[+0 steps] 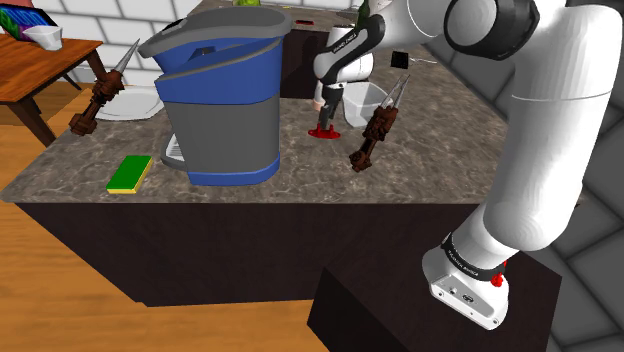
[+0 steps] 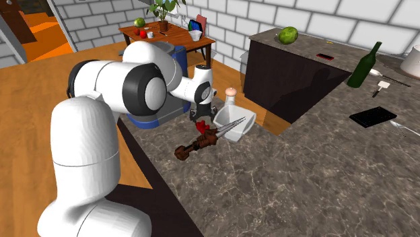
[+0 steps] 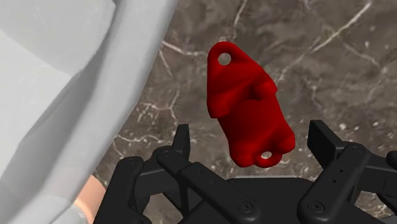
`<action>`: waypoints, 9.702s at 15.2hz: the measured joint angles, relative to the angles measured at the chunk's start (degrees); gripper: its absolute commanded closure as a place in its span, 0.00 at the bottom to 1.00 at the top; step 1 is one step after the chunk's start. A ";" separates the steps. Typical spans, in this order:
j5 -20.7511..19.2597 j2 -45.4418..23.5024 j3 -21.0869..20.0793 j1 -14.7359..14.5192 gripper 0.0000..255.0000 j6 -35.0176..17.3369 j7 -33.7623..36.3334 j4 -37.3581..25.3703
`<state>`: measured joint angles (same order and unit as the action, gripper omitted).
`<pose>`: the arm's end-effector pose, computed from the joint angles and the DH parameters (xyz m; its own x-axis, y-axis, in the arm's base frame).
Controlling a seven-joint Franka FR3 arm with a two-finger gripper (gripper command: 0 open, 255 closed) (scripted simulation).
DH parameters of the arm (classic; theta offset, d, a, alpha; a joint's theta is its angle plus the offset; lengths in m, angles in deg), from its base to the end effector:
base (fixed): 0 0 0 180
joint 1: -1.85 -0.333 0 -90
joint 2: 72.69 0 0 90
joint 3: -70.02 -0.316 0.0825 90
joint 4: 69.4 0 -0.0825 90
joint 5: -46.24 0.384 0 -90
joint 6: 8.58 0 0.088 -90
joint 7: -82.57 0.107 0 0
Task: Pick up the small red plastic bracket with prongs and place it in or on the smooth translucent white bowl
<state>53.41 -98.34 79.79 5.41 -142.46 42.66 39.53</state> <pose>0.6145 -0.1378 0.2670 0.9237 0.3831 0.0073 0.3832 -0.9235 -0.0151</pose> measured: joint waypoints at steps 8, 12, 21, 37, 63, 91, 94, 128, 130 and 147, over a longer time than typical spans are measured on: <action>0.62 -2.49 -0.39 0.25 0.00 -2.54 -0.42 0.06; 0.62 -2.49 -0.40 0.24 1.00 -2.56 -0.42 0.06; 0.65 -2.33 -0.42 0.23 0.00 -2.60 -0.44 -0.19; -2.54 -3.24 -1.76 -3.05 0.00 -4.09 -1.33 1.08; -1.95 2.90 -1.65 -2.55 0.00 -0.08 -2.09 4.20; -1.33 1.44 -1.94 -2.36 1.00 -2.35 -2.49 5.19; -1.65 2.95 -1.71 -2.35 1.00 -0.58 -2.44 4.95; -4.55 15.26 -0.72 -3.13 1.00 22.32 -0.14 -5.82; -4.56 15.39 -0.46 -2.75 1.00 23.29 -0.76 -6.65; -1.42 6.49 6.96 10.89 1.00 27.57 -21.82 -18.96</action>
<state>51.99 -91.85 86.75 16.31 -114.89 20.83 20.57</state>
